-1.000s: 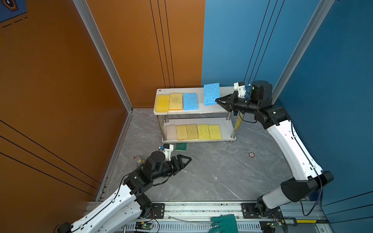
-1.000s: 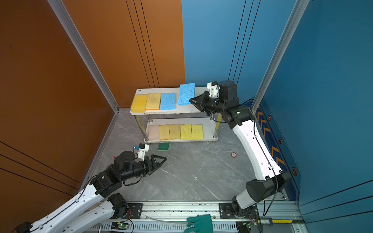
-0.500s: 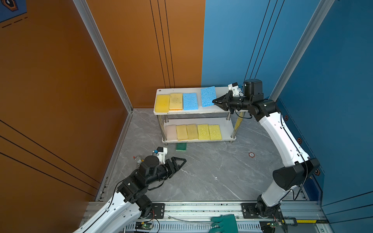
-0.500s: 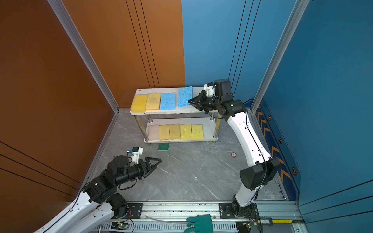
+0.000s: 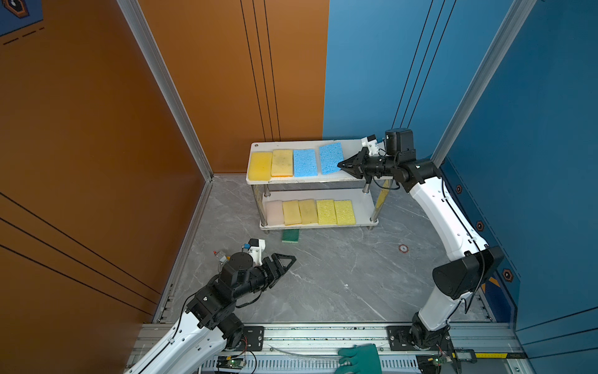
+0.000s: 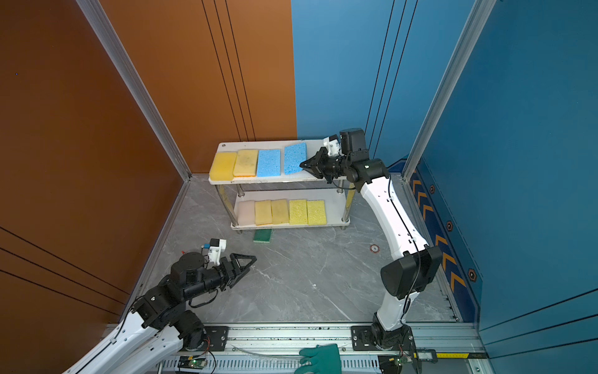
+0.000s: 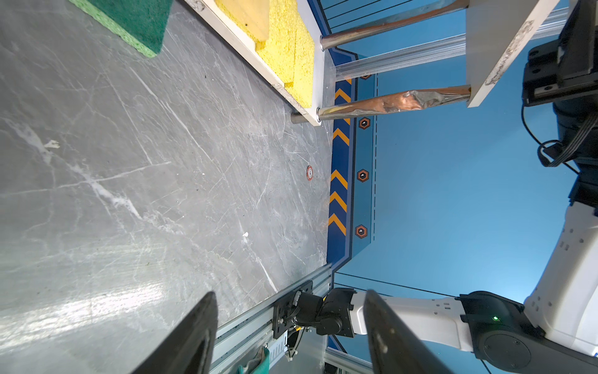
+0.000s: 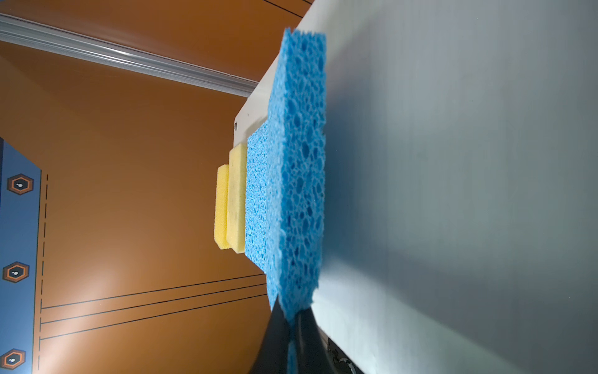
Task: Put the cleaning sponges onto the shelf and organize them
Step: 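Lower the blue sponge flat beside the other blue sponge on the top shelf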
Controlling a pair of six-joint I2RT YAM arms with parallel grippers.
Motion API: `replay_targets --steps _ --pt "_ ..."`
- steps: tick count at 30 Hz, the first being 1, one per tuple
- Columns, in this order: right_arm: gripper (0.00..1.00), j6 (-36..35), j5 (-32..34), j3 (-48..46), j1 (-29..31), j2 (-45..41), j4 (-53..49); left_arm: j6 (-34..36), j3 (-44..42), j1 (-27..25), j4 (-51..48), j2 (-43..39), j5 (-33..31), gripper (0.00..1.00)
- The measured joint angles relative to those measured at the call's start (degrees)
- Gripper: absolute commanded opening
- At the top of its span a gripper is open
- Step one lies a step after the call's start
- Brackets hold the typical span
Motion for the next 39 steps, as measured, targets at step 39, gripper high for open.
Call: replay_targets --steps 39 --pt "0.1 -0.02 0.0 1.01 0.98 2.12 -0.02 -3.1 -2.29 1.9 -0.83 -4.22 0.02 0.72"
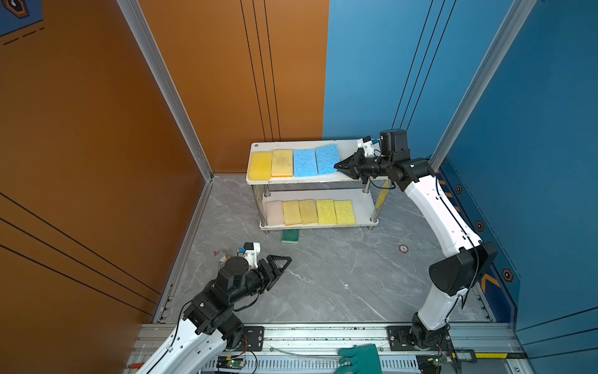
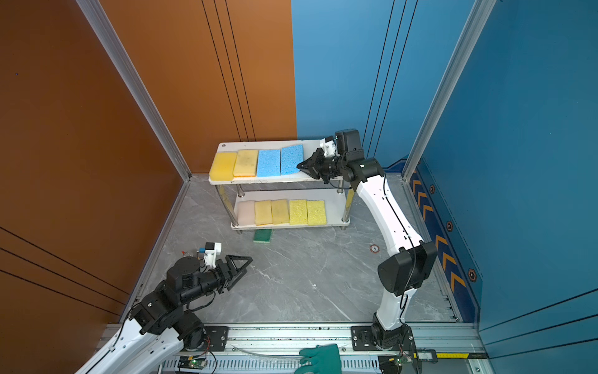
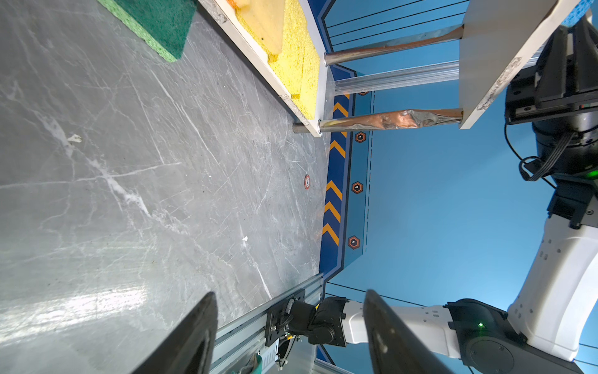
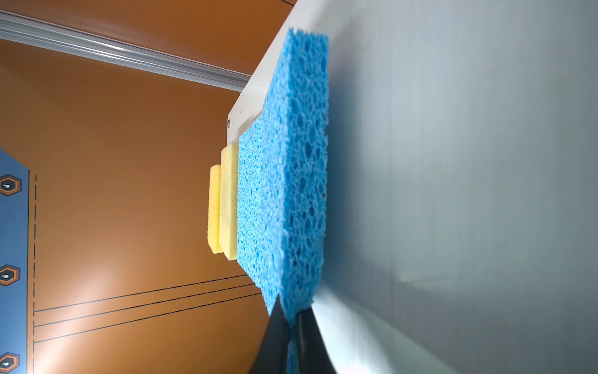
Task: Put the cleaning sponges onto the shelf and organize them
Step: 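Lower the blue sponge flat beside the other blue sponge on the top shelf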
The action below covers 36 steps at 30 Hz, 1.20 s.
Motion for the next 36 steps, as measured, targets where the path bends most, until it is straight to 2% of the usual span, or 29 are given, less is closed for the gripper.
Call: replay_targets --steps 7,12,15,28,36 --pt "0.11 0.0 0.02 0.0 0.22 0.0 0.0 -0.35 0.0 0.26 -0.02 -0.66 0.0 0.72" --pt "0.19 0.0 0.02 0.0 0.22 0.0 0.0 -0.55 -0.22 0.26 -0.07 -1.11 0.0 0.72" --pt "0.29 -0.02 0.02 0.0 0.2 -0.02 0.0 -0.61 -0.76 0.26 -0.13 -1.57 0.0 0.72" --pt "0.55 -1.97 0.0 0.0 -0.22 -0.72 -0.22 -1.86 -1.11 0.24 -0.33 -2.75 -0.04 0.72" --pt "0.58 -6.4 0.04 0.44 -0.22 -1.42 -2.36 -1.86 -1.11 0.24 -0.35 -2.78 -0.28 0.72"
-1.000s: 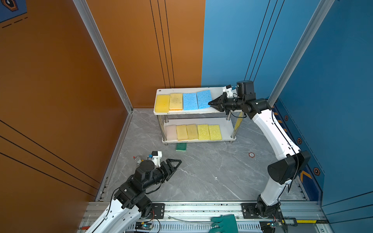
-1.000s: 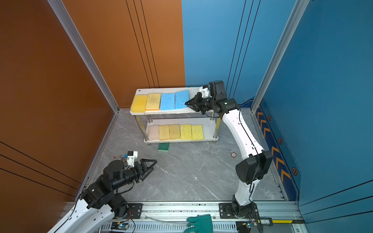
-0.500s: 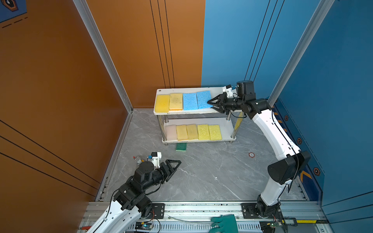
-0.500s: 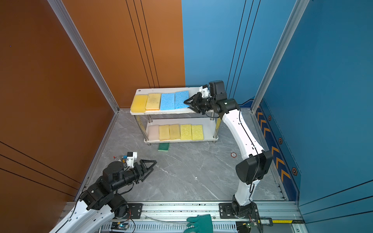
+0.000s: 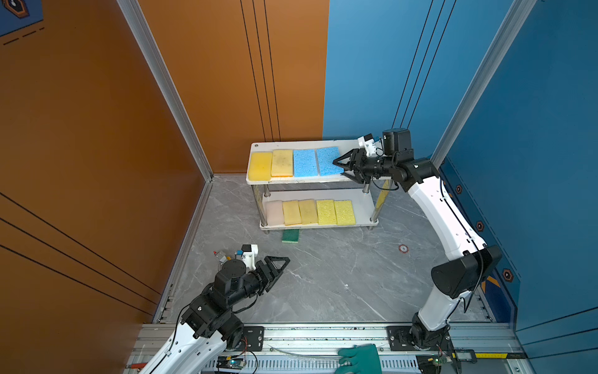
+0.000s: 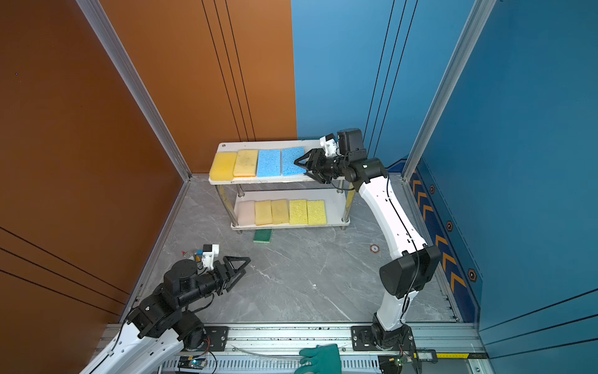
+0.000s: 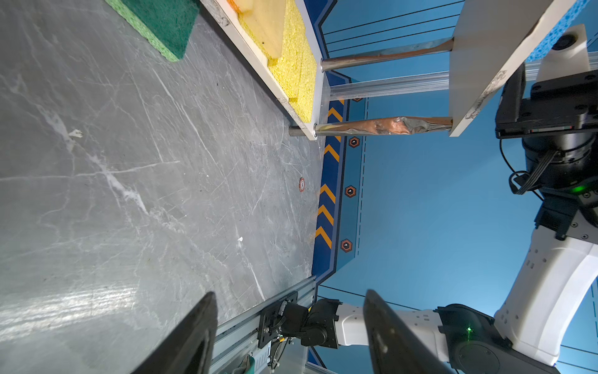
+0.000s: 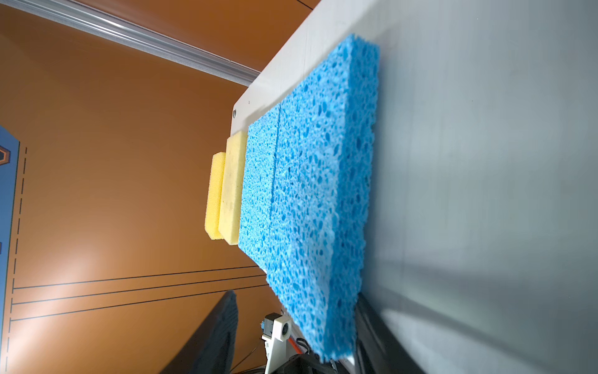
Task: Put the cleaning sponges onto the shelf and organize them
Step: 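Lower the blue sponge flat beside the other blue sponge on the top shelf, then open the right gripper to release the blue sponge on the shelf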
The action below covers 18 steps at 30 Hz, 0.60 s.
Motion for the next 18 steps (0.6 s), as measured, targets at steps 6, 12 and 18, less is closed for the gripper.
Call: replay_targets --steps 6,12,18 --pt "0.61 -5.97 1.88 5.31 0.44 0.9 -8.59 -0.22 0.0 0.0 0.0 -0.31 -0.17 0.72" --pt "0.63 -12.35 4.04 11.32 1.49 3.52 -15.06 -0.42 0.0 0.0 -0.02 -0.96 -0.24 0.71" --pt "0.64 -16.04 6.23 14.01 2.36 4.7 -17.38 -0.44 0.0 0.0 -0.83 -2.32 -0.63 0.71"
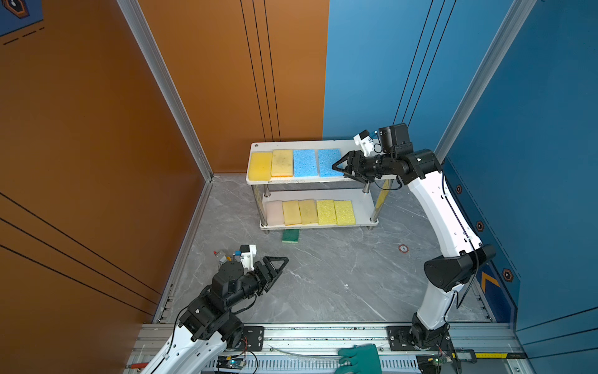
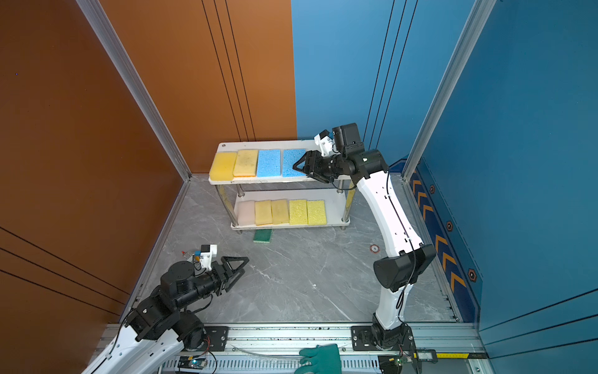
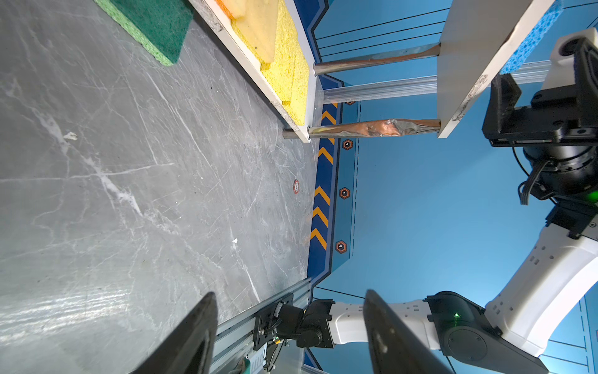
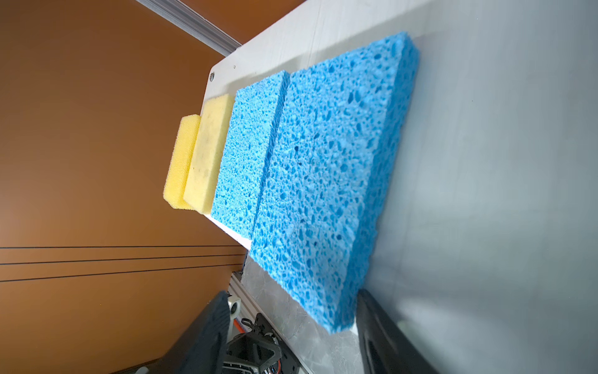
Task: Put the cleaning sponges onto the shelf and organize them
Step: 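Open the right gripper to release the blue sponge on the shelf, then pull the right gripper back from the shelf toward the robot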
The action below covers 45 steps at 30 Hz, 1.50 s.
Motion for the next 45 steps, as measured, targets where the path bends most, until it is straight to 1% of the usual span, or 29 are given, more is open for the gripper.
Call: replay_targets --steps 8,16,18,19,20,27,32,36,39,45 --pt "0.65 -1.92 2.71 4.04 1.42 2.78 -0.72 -0.02 0.0 0.07 -2.23 -1.49 -0.42 0.72" --pt "0.66 -3.65 5.25 4.94 2.05 3.26 -0.9 -0.66 -0.07 0.31 -3.69 -3.61 -0.63 0.72" --pt "0.67 -4.85 6.4 5.01 2.25 3.19 -1.16 -1.03 -0.46 0.39 -3.74 -4.31 -0.87 0.72" --pt "0.79 -5.53 7.04 5.07 2.4 3.13 -1.27 -1.09 -0.68 0.39 -3.8 -4.52 -0.96 0.72" --pt "1.0 -6.54 7.72 5.14 2.58 2.95 -1.2 -1.29 -0.96 0.39 -3.91 -4.74 -1.05 0.72" --pt "1.0 -13.46 13.88 5.2 5.53 0.92 -4.24 -1.95 -1.55 0.39 -4.04 -4.85 -1.49 0.71" --pt "1.0 -16.39 16.87 4.57 7.87 -0.07 -5.31 -1.92 -1.55 0.39 -4.04 -4.85 -1.51 0.71" --pt "0.99 -16.35 18.86 5.77 10.01 -1.27 -7.63 -1.66 -1.36 0.44 -4.61 -4.68 -1.75 0.71" --pt "1.0 -14.99 19.67 6.29 11.28 -4.0 -7.74 -0.55 -0.26 0.55 -5.97 -3.39 -2.08 0.71" --pt "1.0 -10.56 20.79 4.48 11.69 -15.65 -7.28 2.03 2.58 0.72 -7.15 -0.15 -2.29 0.72"
